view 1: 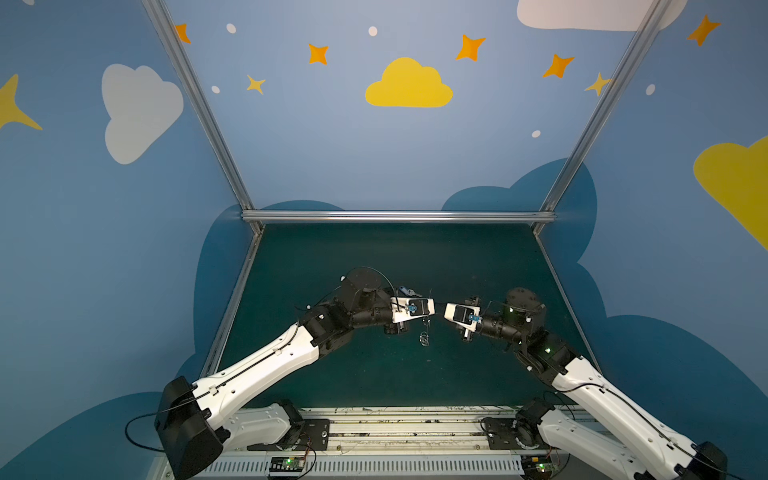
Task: Put the keys on the keyring
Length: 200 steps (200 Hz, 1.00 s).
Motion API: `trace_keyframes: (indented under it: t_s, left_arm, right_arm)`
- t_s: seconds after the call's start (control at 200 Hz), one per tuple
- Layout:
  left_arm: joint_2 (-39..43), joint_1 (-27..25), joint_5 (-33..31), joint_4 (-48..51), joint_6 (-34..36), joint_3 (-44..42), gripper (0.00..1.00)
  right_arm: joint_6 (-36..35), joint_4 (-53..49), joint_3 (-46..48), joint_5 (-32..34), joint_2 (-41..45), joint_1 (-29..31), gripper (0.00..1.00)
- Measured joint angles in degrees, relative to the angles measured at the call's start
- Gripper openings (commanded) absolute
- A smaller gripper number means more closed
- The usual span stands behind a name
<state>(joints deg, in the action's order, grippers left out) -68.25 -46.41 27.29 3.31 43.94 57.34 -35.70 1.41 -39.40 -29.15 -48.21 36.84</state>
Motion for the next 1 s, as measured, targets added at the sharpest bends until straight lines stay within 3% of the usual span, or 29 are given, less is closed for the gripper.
trace_keyframes:
  t_s: [0.421, 1.001]
  left_arm:
    - [-0.22, 0.98, 8.02, -4.72, -4.31, -0.07, 0.03]
    - [-1.25, 1.03, 9.46, -3.17, -2.75, -0.04, 0.03]
  right_arm:
    - [7.1, 2.97, 0.11, -5.7, 1.9, -2.67, 0.15]
    - [6.58, 2.19, -0.48, -13.81, 1.73, -3.89, 0.12]
